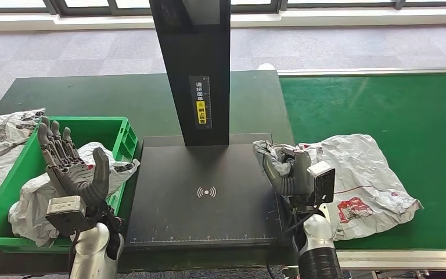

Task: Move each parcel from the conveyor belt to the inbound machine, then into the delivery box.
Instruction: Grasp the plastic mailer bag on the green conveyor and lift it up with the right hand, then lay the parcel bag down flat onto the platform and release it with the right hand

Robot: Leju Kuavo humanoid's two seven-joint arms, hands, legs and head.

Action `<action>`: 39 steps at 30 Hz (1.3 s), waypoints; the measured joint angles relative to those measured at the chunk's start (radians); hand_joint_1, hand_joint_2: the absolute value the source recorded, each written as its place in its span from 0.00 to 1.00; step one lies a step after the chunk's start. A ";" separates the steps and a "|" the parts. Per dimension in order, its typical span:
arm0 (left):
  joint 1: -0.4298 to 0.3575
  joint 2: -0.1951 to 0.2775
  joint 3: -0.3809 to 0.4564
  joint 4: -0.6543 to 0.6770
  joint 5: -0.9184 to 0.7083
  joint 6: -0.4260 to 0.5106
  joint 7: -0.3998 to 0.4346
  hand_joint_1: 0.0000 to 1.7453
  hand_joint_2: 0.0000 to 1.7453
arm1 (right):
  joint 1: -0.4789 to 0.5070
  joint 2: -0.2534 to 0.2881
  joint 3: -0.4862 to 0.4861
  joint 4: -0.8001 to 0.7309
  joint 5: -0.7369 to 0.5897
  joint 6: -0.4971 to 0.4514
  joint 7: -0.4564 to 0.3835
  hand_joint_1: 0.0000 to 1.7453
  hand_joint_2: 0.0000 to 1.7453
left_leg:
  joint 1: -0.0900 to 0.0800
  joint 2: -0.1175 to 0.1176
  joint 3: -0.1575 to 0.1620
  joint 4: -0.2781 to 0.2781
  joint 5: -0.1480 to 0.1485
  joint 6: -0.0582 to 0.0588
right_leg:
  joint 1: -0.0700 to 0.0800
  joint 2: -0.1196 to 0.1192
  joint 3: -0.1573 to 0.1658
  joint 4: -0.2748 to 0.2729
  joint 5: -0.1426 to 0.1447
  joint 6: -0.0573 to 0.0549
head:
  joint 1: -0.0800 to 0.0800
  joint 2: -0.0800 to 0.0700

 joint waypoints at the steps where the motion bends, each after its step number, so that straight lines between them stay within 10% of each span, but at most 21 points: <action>1: -0.001 0.000 -0.002 0.004 0.000 0.000 0.000 0.00 1.00 | -0.016 0.003 0.016 0.009 -0.012 -0.017 -0.006 1.00 1.00 | 0.000 0.000 0.000 0.000 0.000 0.000 | 0.000 0.000 0.000 0.000 0.000 0.000 | 0.000 0.000; 21: -0.025 0.000 -0.065 0.086 0.005 -0.001 -0.002 0.00 1.00 | -0.206 0.030 0.242 0.174 -0.156 -0.138 -0.018 1.00 1.00 | 0.000 0.000 0.000 0.000 0.000 -0.001 | 0.000 0.000 -0.001 0.000 0.000 0.000 | 0.000 0.000; 25: -0.027 0.000 -0.067 0.091 0.007 -0.001 -0.002 0.00 1.00 | -0.225 0.031 0.276 0.209 -0.187 -0.111 -0.007 0.05 1.00 | 0.000 0.000 0.000 0.000 0.000 -0.001 | 0.000 0.001 -0.001 0.000 0.000 0.000 | 0.000 0.000; 27: -0.027 0.000 -0.068 0.094 0.007 -0.001 -0.002 0.00 1.00 | -0.239 0.031 0.305 0.238 -0.206 -0.094 0.007 0.00 1.00 | 0.000 0.000 0.000 0.000 0.000 -0.001 | 0.000 0.001 -0.001 0.000 0.000 0.000 | 0.000 0.000; 31: -0.028 0.000 -0.068 0.100 0.008 0.000 -0.002 0.00 1.00 | -0.263 0.030 0.360 0.296 -0.237 -0.092 0.018 0.00 0.00 | 0.000 -0.001 0.000 0.000 0.000 -0.001 | 0.000 0.000 -0.001 0.000 0.000 0.000 | 0.000 0.000; 39: -0.028 0.000 -0.068 0.101 0.013 0.000 -0.003 0.00 1.00 | -0.291 0.030 0.410 0.359 -0.262 -0.080 0.016 0.00 0.00 | 0.000 -0.001 0.000 0.000 0.000 -0.001 | 0.000 0.000 -0.001 0.000 0.000 0.000 | 0.000 0.000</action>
